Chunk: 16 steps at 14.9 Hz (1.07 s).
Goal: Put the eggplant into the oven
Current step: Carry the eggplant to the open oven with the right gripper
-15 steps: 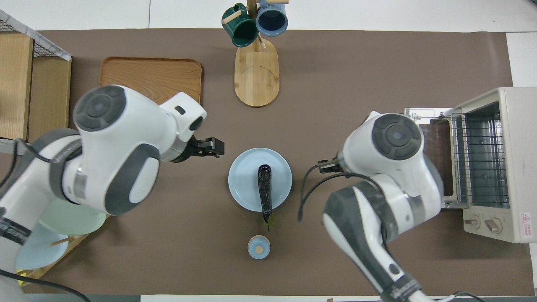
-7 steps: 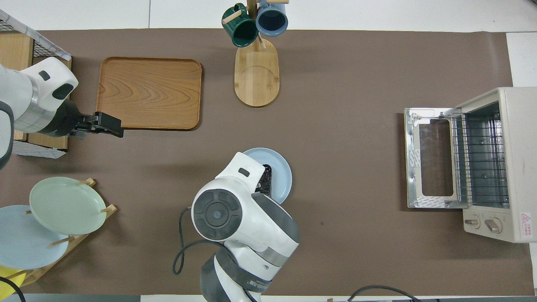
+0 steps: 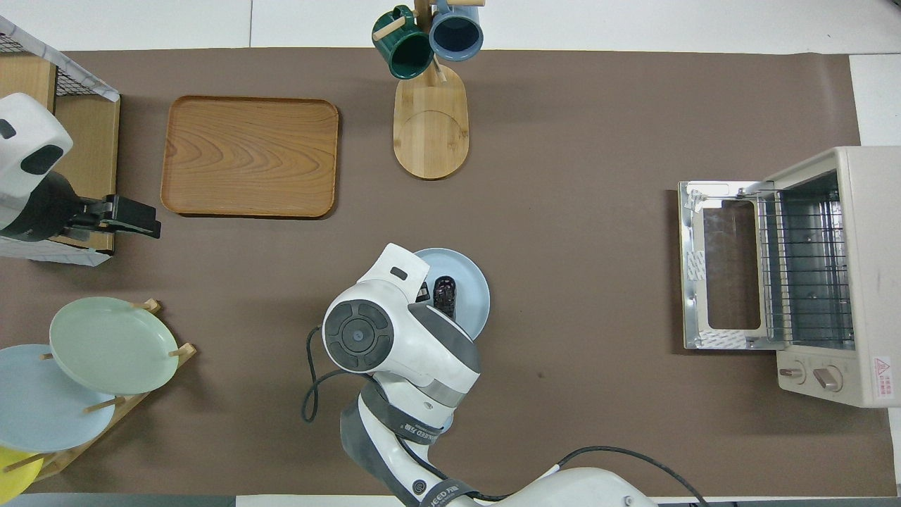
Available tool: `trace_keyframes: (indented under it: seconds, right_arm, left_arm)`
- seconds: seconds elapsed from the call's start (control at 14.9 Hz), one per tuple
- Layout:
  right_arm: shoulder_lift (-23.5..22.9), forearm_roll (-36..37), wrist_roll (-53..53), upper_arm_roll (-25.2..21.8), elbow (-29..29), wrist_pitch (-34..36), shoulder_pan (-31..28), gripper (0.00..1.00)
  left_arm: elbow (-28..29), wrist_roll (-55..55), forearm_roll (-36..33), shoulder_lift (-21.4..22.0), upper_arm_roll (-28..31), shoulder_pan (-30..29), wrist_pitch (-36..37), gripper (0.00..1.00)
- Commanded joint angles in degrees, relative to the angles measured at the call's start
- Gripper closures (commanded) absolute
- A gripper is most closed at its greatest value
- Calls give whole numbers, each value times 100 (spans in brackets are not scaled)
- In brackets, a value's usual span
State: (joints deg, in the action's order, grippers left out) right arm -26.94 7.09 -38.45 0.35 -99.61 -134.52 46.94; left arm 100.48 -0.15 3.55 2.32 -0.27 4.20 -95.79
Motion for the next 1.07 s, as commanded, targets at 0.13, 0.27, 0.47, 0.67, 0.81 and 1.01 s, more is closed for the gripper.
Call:
trace_keyframes:
  seconds: [0.13, 0.27, 0.47, 0.67, 0.81, 1.01]
  right_arm:
    - [233, 82, -57, 88, -629, -522, -36, 60]
    - [250, 82, -57, 158, -682, -531, -36, 60]
    - [268, 91, -40, 167, -735, -522, -44, 78]
    - [277, 91, -48, 167, -761, -522, -27, 100]
    - [303, 109, -40, 159, -753, -435, -1, 100]
    - [285, 327, 39, 150, -141, 607, -35, 100]
  left_arm:
    - [314, -38, -135, 472, -8, 63, 166, 0]
    - [245, 6, -144, 472, -8, 46, 183, 0]
    - [-307, 6, -319, 314, -34, 28, 629, 0]
    - [-950, 6, -337, -11, -34, 55, 1264, 0]
    - [-750, 6, -328, 49, -43, 46, 1133, 0]
    - [-547, 6, -319, 85, -43, 116, 992, 0]
